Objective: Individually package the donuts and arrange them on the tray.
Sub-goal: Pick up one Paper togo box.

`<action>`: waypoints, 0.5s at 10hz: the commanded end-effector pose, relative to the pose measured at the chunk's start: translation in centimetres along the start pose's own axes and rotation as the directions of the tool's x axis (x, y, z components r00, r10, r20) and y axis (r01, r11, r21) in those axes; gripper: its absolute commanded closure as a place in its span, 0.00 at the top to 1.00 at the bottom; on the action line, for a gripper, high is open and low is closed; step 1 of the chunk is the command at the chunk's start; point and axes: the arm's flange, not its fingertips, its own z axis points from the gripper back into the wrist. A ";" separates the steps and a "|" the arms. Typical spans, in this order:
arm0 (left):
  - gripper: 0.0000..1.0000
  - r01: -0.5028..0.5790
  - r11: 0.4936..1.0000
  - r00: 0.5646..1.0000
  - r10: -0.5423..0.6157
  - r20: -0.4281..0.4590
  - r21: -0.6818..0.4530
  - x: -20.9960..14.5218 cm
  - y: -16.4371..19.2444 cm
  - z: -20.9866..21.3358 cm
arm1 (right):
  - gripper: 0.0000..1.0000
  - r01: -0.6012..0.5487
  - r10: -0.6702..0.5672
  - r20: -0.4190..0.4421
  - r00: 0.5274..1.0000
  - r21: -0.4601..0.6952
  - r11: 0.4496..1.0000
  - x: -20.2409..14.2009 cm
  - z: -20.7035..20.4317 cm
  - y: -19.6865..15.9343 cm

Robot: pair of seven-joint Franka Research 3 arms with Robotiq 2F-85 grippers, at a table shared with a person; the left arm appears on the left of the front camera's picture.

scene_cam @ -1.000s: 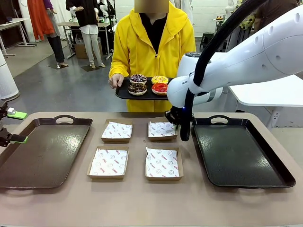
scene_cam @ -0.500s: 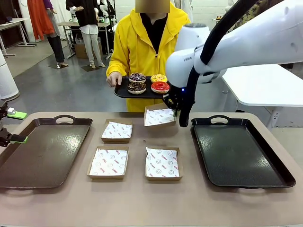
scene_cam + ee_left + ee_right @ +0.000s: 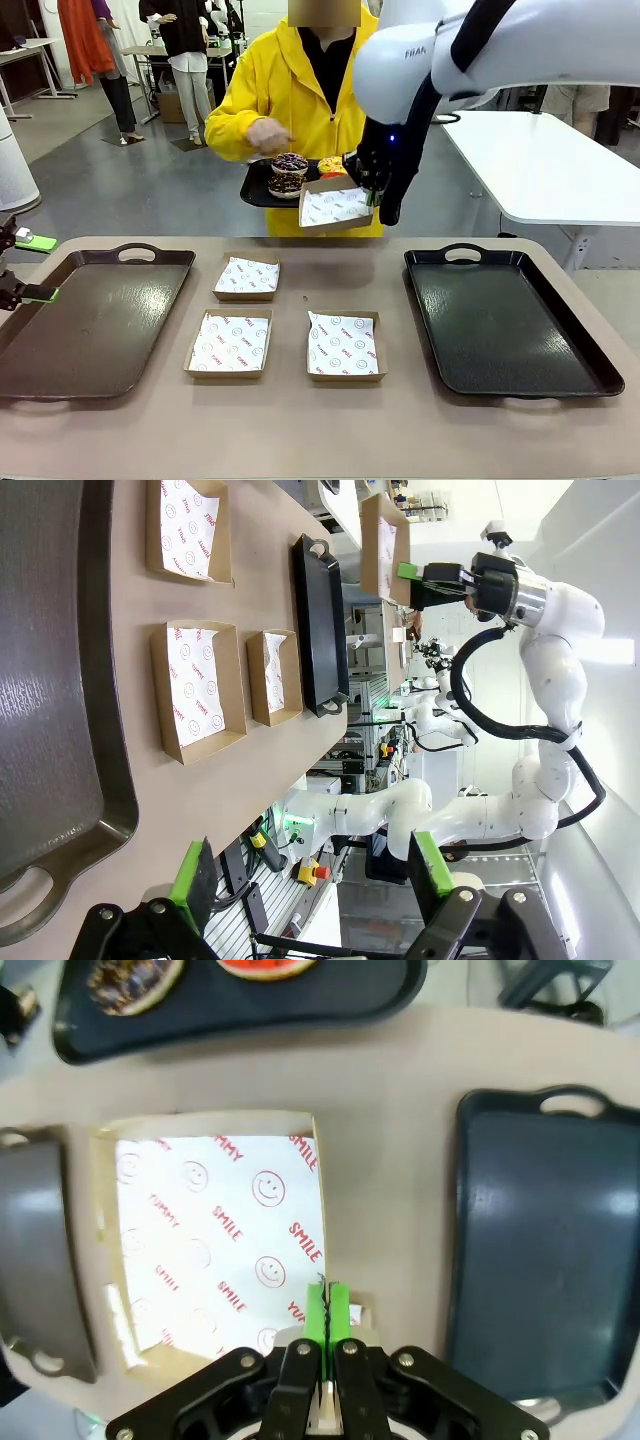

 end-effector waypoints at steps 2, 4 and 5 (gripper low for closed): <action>1.00 0.001 1.000 1.000 -0.001 0.007 -0.021 0.0 -0.1 0.1 | 0.00 -0.027 0.030 -0.061 0.998 0.044 0.999 0.5 0.2 -1.2; 1.00 0.001 1.000 1.000 -0.001 0.007 -0.021 0.0 -0.1 0.1 | 0.00 0.001 -0.001 -0.003 1.000 0.006 1.000 0.0 0.6 0.1; 1.00 0.001 1.000 1.000 -0.001 0.007 -0.021 0.0 -0.1 0.1 | 0.00 0.001 -0.001 -0.003 1.000 0.006 1.000 0.0 0.6 0.1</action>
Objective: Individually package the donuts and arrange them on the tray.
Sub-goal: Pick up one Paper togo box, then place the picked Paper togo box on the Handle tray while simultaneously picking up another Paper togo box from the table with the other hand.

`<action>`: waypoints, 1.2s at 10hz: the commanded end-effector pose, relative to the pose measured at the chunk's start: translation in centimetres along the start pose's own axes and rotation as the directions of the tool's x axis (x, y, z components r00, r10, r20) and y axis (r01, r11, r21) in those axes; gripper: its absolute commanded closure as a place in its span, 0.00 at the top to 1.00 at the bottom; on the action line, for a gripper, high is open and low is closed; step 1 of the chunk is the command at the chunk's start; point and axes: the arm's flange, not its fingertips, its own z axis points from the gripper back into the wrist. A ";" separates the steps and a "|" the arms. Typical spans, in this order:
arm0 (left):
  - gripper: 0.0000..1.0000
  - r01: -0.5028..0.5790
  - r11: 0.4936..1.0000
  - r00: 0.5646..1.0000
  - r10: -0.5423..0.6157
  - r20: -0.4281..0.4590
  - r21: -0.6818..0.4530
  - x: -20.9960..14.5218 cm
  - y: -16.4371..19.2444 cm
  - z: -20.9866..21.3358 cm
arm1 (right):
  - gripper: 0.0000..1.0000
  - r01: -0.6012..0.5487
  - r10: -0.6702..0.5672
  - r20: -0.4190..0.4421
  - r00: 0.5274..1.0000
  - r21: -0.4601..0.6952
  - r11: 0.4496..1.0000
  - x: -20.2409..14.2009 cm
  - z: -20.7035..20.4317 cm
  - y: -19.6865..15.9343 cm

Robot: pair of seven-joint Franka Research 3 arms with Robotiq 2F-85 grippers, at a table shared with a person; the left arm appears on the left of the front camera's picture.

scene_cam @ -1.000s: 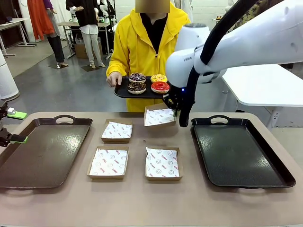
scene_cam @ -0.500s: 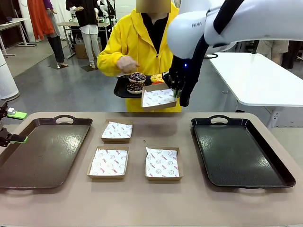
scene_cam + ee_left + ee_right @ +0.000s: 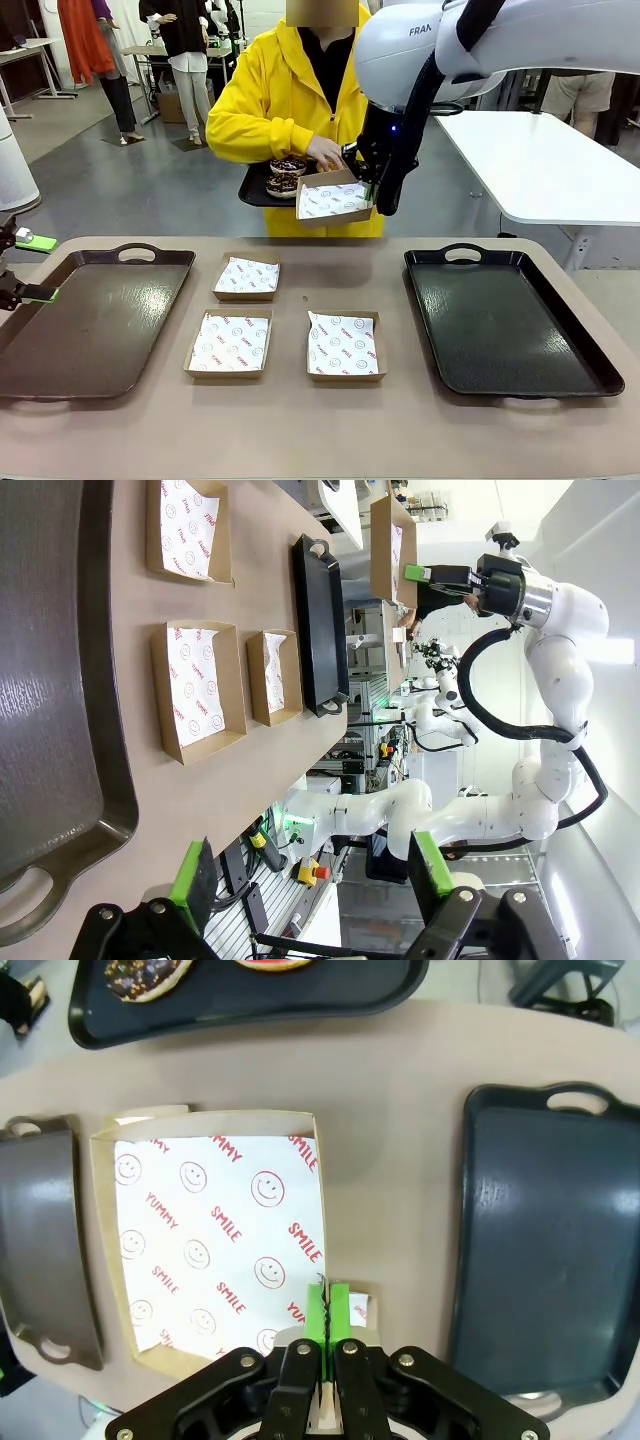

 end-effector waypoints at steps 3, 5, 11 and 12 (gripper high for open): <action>1.00 0.001 1.000 1.000 -0.001 0.007 -0.021 0.0 -0.1 0.1 | 0.00 0.010 -0.010 0.017 1.000 -0.012 1.000 0.0 -0.1 0.0; 1.00 0.001 1.000 1.000 -0.001 0.007 -0.021 0.0 -0.1 0.1 | 0.00 0.010 -0.010 0.017 1.000 -0.012 1.000 0.0 -0.1 0.0; 1.00 0.001 1.000 1.000 -0.001 0.007 -0.021 0.0 -0.1 0.1 | 0.00 0.010 -0.010 0.017 1.000 -0.012 1.000 0.0 -0.1 0.0; 1.00 0.001 1.000 1.000 -0.001 0.007 -0.021 0.0 -0.1 0.1 | 0.00 0.010 -0.010 0.017 1.000 -0.012 1.000 0.0 -0.1 0.0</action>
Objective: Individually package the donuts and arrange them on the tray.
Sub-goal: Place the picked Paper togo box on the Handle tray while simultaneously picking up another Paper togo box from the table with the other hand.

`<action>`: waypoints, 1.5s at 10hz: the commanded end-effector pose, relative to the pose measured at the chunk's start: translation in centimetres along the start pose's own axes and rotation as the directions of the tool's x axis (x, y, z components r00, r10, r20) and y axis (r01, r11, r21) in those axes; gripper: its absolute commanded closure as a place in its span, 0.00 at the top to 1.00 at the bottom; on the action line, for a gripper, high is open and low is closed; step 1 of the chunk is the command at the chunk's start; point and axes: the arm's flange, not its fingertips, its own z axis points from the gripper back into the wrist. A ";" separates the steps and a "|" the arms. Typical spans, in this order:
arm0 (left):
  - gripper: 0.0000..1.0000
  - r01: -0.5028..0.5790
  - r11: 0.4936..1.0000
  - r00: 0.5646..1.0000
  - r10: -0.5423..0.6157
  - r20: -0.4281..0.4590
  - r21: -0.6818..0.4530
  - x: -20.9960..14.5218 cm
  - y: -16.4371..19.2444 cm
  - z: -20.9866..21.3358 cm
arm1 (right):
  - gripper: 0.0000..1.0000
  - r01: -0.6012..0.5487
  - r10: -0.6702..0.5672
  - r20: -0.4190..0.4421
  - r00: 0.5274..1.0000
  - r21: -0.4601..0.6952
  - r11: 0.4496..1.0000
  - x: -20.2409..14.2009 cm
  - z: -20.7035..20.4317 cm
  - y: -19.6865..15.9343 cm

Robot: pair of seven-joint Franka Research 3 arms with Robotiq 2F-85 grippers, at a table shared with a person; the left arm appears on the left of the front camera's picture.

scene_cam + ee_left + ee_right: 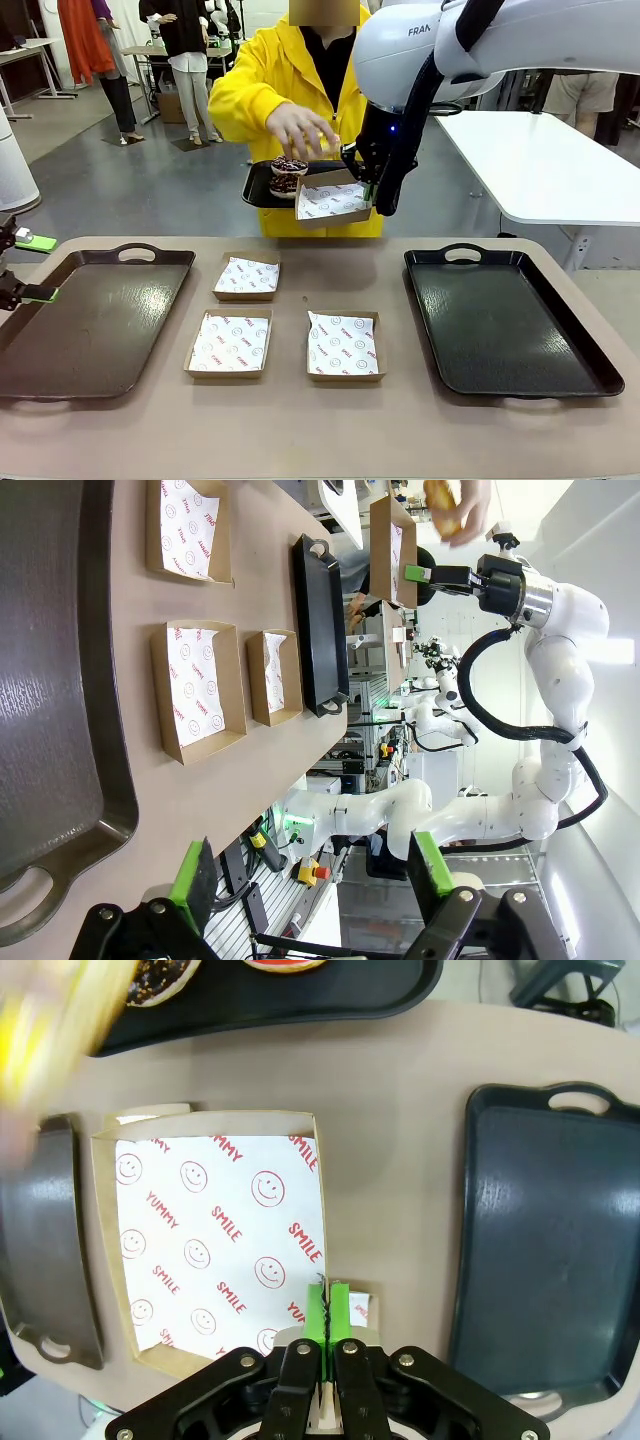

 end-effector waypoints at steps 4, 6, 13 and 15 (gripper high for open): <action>1.00 0.001 1.000 1.000 -0.001 0.007 -0.021 0.0 -0.1 0.1 | 0.00 0.011 -0.011 0.017 1.000 -0.012 1.000 0.0 -0.1 0.0; 1.00 0.001 1.000 1.000 -0.001 0.007 -0.021 0.0 -0.1 0.1 | 0.00 0.011 -0.011 0.017 1.000 -0.012 1.000 0.0 -0.1 0.0; 1.00 0.001 1.000 1.000 -0.001 0.007 -0.021 0.0 -0.1 0.1 | 0.00 0.011 -0.011 0.017 1.000 -0.012 1.000 0.0 -0.1 0.0; 1.00 0.001 1.000 1.000 -0.001 0.007 -0.021 0.0 -0.1 0.1 | 0.00 0.011 -0.011 0.017 1.000 -0.012 1.000 0.0 -0.1 0.0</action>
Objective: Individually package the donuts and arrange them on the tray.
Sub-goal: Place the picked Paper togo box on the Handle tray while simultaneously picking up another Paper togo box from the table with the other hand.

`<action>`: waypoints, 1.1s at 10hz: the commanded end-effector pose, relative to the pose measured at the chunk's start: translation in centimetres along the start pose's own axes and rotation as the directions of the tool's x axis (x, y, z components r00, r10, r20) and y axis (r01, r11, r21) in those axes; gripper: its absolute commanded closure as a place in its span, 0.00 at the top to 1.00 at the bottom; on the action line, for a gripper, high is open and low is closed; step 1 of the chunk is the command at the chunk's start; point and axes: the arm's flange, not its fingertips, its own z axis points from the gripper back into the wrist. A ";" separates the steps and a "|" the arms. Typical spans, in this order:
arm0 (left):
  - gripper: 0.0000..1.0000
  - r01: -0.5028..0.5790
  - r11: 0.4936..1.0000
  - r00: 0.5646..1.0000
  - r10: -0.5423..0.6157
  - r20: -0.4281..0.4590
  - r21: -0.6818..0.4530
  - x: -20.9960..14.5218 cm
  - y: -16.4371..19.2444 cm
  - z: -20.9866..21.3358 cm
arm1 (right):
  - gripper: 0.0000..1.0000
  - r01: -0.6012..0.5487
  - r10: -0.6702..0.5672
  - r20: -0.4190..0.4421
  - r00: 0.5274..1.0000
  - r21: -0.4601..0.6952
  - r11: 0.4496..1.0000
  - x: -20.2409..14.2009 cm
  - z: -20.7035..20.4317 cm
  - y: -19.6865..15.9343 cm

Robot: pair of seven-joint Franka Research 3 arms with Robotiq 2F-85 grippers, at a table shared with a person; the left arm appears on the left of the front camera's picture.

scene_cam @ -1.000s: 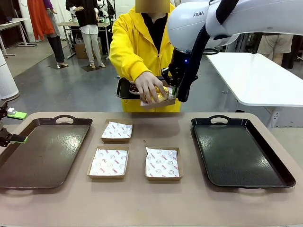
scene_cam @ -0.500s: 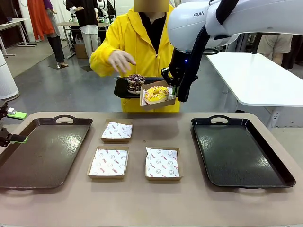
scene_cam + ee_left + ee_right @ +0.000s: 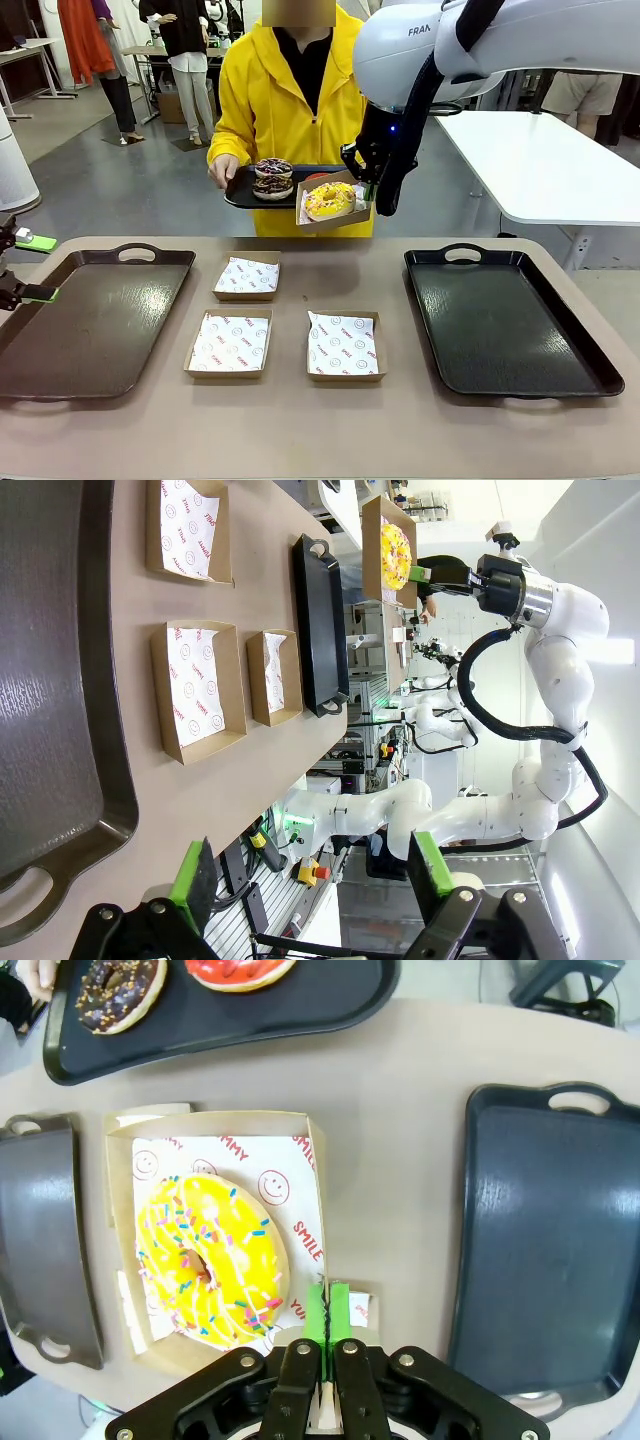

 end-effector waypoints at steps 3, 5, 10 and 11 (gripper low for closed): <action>1.00 0.001 1.000 1.000 -0.001 0.007 -0.021 0.0 -0.1 0.1 | 0.00 0.012 -0.011 0.017 1.000 -0.012 1.000 0.0 -0.1 0.0; 1.00 0.001 1.000 1.000 -0.001 0.007 -0.021 0.0 -0.1 0.1 | 0.00 0.012 -0.011 0.017 1.000 -0.012 1.000 0.0 -0.1 0.0; 1.00 0.135 0.954 0.988 -0.108 -0.114 0.266 5.4 -6.6 -2.2 | 0.01 0.061 -0.060 -0.115 0.992 0.012 0.998 -1.4 4.0 -11.7; 1.00 0.159 0.928 0.979 -0.105 -0.174 0.337 7.2 -8.5 -3.7 | 0.01 0.072 -0.069 -0.109 0.992 0.024 0.997 -1.4 4.2 -15.3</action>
